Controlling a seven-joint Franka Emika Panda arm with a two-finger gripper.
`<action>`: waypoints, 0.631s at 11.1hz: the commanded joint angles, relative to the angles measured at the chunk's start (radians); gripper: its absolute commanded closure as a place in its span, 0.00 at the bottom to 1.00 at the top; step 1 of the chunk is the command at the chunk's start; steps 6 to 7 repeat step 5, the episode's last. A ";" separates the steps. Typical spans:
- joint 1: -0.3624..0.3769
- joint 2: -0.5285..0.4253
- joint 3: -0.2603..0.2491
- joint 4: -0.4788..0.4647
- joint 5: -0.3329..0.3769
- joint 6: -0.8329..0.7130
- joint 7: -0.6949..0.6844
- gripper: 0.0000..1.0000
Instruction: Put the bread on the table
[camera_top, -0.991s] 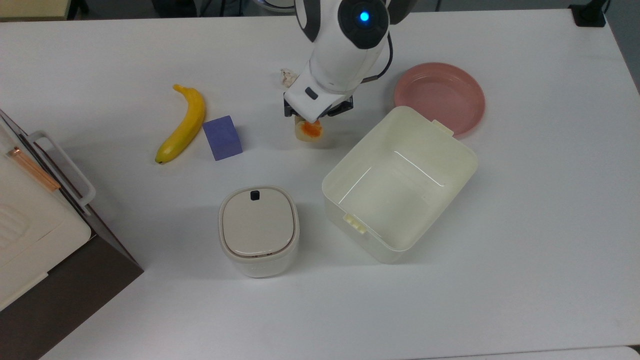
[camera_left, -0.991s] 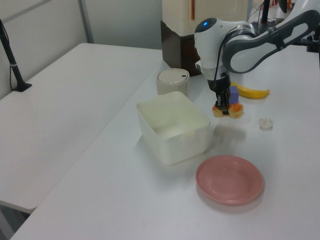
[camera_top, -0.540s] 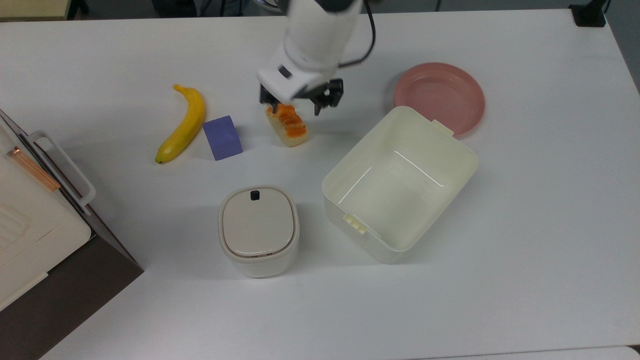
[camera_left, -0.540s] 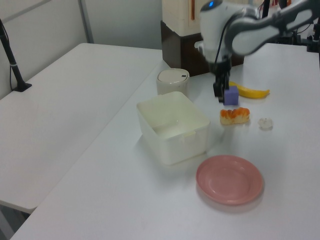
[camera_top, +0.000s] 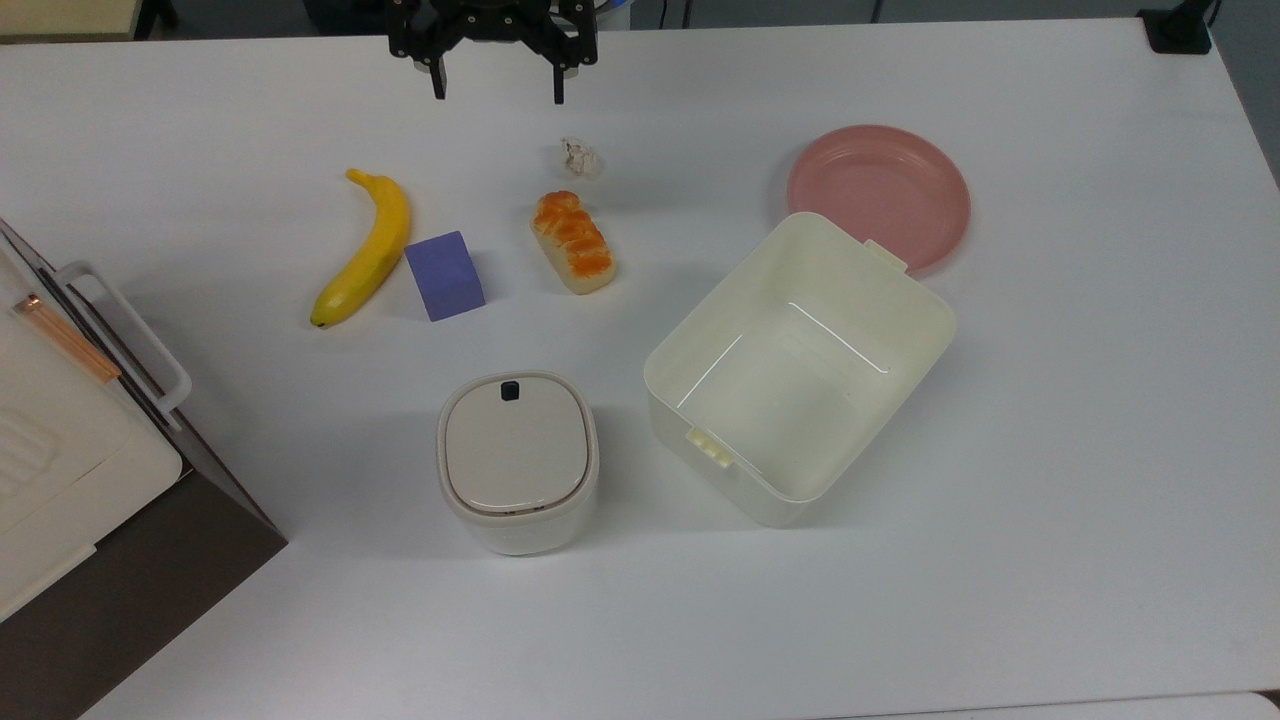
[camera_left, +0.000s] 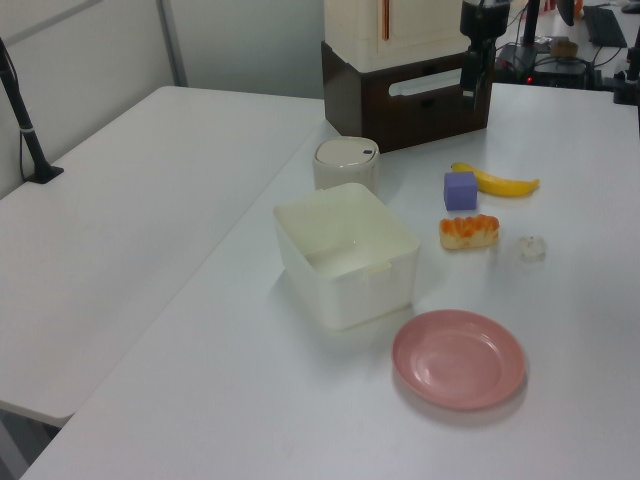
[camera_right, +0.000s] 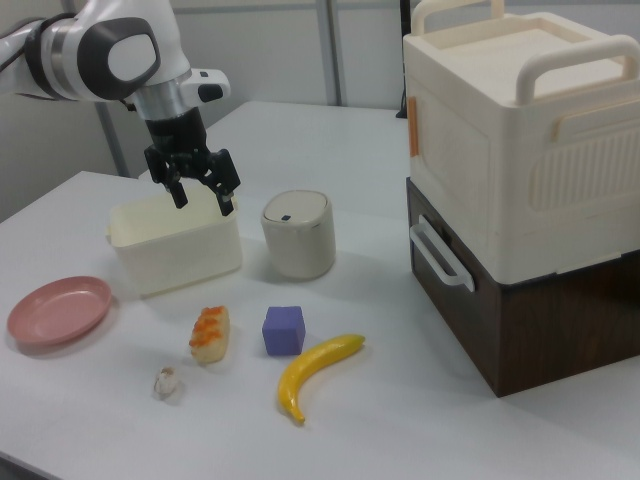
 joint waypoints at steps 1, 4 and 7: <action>-0.001 -0.005 0.010 0.013 0.075 -0.072 -0.019 0.00; -0.024 -0.005 0.007 0.028 0.129 -0.083 -0.051 0.00; -0.033 0.001 0.007 0.048 0.131 -0.091 -0.052 0.00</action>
